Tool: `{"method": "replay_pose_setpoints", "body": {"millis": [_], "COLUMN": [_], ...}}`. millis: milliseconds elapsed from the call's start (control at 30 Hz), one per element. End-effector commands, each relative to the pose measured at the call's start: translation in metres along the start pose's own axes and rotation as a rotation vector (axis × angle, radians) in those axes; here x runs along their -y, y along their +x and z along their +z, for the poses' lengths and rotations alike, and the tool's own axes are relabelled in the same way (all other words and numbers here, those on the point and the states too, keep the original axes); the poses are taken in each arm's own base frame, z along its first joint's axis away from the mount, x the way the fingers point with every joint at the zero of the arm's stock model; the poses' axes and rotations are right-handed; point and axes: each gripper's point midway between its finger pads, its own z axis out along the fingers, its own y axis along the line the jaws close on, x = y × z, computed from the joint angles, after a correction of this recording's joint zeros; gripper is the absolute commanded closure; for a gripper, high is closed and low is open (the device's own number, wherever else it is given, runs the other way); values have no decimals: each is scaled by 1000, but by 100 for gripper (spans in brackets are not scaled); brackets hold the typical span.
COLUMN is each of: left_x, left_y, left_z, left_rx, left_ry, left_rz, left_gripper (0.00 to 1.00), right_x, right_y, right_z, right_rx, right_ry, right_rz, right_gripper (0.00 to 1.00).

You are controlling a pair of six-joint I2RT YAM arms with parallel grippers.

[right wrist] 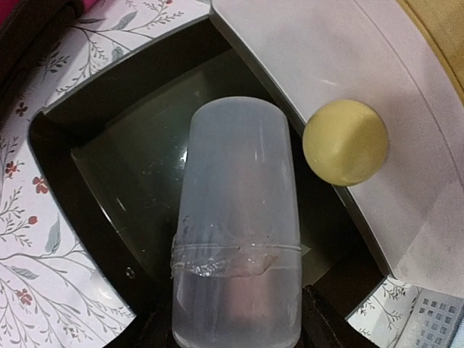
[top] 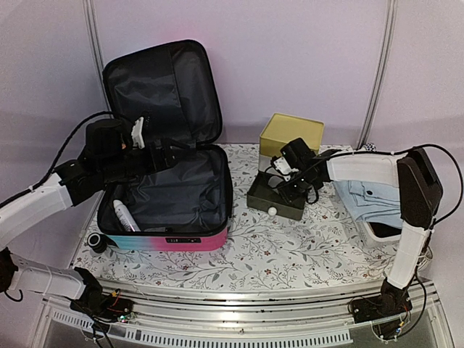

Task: Open, take out, and arrange the luggage
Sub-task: Place the makeup in the drawer.

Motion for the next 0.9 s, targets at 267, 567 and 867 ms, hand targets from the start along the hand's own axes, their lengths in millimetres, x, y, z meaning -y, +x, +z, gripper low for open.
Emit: {"method": "replay_pose_setpoints", "body": {"millis": [267,567,867], "left_x": [0,-13,-37], "left_y": [-5,-7,-14], "left_z": [0,-7,-29], "left_rx": [8,14,113], "left_ry": [9,-50,-88], "left_rz": [24,21,-105], "left_gripper": [4,2,2], "right_x": [43,24,-18], "right_y": [4,-9,-14], "right_z": [2,-26,-47], "right_rx": [-29,52,132], "right_ry": [252,99,-164], "right_rz": [11,21,-8], "right_gripper": [24,27,30]}}
